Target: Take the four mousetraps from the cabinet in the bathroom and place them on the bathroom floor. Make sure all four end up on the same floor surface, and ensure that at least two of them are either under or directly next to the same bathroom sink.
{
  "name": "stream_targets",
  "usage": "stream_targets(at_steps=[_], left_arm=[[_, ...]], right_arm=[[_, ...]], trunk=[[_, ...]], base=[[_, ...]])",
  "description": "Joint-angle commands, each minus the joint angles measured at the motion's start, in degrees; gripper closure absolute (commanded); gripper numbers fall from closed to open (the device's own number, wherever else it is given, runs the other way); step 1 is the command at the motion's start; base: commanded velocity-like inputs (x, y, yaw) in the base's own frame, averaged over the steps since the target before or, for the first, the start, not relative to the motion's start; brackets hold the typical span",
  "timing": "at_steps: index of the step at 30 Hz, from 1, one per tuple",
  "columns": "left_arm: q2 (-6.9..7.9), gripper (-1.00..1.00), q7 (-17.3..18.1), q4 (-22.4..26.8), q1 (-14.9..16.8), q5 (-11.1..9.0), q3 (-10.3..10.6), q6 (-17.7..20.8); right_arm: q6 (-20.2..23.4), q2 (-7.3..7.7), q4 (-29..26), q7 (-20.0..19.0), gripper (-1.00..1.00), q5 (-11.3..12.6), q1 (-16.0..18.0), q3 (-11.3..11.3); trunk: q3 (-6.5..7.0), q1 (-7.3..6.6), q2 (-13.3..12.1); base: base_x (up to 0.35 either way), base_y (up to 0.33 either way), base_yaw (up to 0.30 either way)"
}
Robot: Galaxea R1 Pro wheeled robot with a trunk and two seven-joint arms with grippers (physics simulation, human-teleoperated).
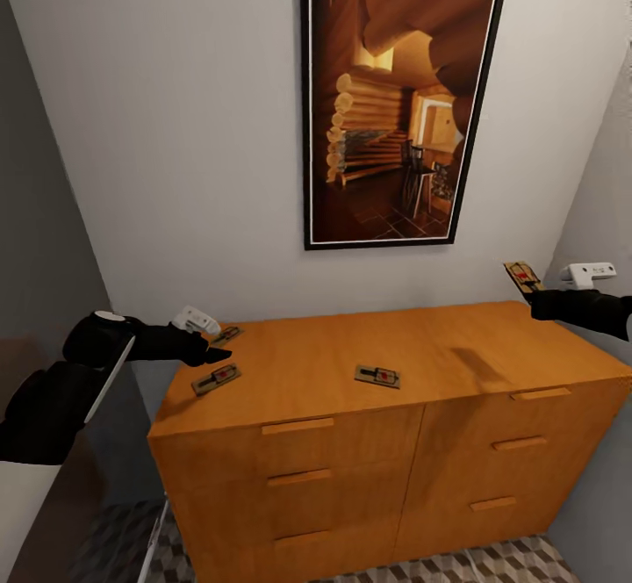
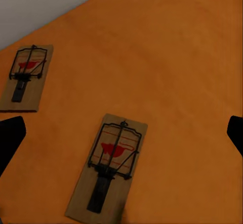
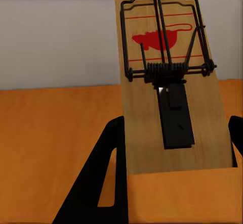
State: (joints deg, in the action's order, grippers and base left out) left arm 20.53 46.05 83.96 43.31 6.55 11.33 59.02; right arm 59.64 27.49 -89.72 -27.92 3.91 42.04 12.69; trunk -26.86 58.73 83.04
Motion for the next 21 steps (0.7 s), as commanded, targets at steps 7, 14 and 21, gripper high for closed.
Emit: stream_targets(at_steps=[7, 14, 21], left_arm=[[0.06, -1.00, 0.5, 0.1, 0.1, 0.6, -0.1, 0.1], [1.16, -1.00, 0.5, -0.7, 0.1, 0.6, 0.1, 0.0], [5.00, -1.00, 0.7, -4.5, 0.1, 0.7, 0.2, -1.1]], right_arm=[[0.4, 0.02, 0.0, 0.2, 1.00, 0.4, 0.1, 0.1], [0.4, 0.02, 0.0, 0.2, 1.00, 0.3, 0.1, 0.0], [0.4, 0.02, 0.1, 0.3, 1.00, 0.3, 0.1, -0.2]], trunk=[[-0.07, 0.00, 0.0], [-0.07, 0.00, 0.0], [-0.07, 0.00, 0.0]], base=[[0.000, 0.000, -0.031], [0.000, 0.000, -0.003], [0.000, 0.000, 0.000]])
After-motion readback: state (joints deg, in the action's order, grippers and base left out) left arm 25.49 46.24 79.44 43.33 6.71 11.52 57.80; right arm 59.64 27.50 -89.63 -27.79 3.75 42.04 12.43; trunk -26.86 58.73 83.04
